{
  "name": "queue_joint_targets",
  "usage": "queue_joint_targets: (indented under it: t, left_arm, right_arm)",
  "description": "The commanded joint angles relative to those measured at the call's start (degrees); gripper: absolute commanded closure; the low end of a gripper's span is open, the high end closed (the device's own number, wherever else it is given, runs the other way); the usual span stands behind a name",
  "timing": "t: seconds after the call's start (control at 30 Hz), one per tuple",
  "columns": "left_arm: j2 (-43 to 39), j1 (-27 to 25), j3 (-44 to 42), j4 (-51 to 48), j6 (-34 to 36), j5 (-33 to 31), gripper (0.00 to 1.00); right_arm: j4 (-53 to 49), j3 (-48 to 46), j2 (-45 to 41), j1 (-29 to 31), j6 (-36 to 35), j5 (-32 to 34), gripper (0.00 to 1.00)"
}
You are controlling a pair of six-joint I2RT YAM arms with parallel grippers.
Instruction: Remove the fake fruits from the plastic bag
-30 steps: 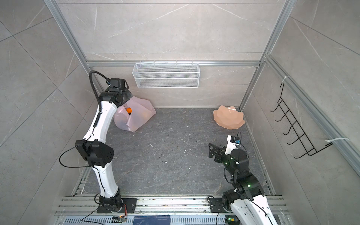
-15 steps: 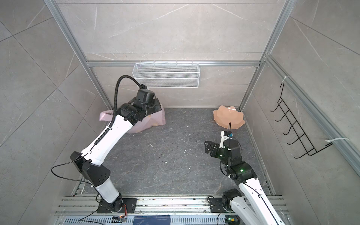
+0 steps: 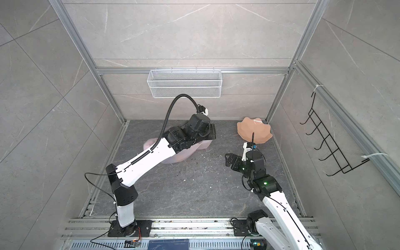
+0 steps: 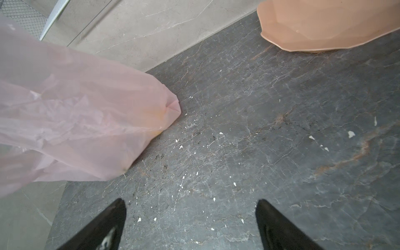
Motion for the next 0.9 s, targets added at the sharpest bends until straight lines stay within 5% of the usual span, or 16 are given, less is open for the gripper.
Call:
queue_joint_targets:
  t: [0.0,0.2,0.33,0.47,0.7,0.87]
  left_arm:
    - [-0.42,0.82,5.73,-2.96,4.31,2.16,0.64]
    - [-9.21,-0.49,3.18,-7.54,9.34,2.00,0.33]
    - [-14.95,-6.30,2.77,-14.52,13.59,-6.95,0.16]
    - [-23.38,-8.34,-6.39,-18.23,11.75,-12.25,0.12]
    - [-34.99,-7.14,-24.32,-28.50,-1.50,-27.21,0.00]
    - [-32.89,-0.06,-27.02,-33.37,-5.83,-23.71,0.00]
  right_arm:
    - [0.21,0.88,-0.61,0.43,0.61,0.78,0.05]
    - [-0.25,1.84,-1.70,0.62,-3.08,-0.86,0.05]
    - [1.21,3.57,-1.20,2.38,-5.47,-4.02,0.05]
    - [3.43,5.08,0.89,7.59,-6.18,-2.71,0.04]
    - [5.47,8.24,7.50,16.68,-5.77,4.87,0.04]
    - [5.90,10.14,11.10,20.29,-5.76,7.25,0.04]
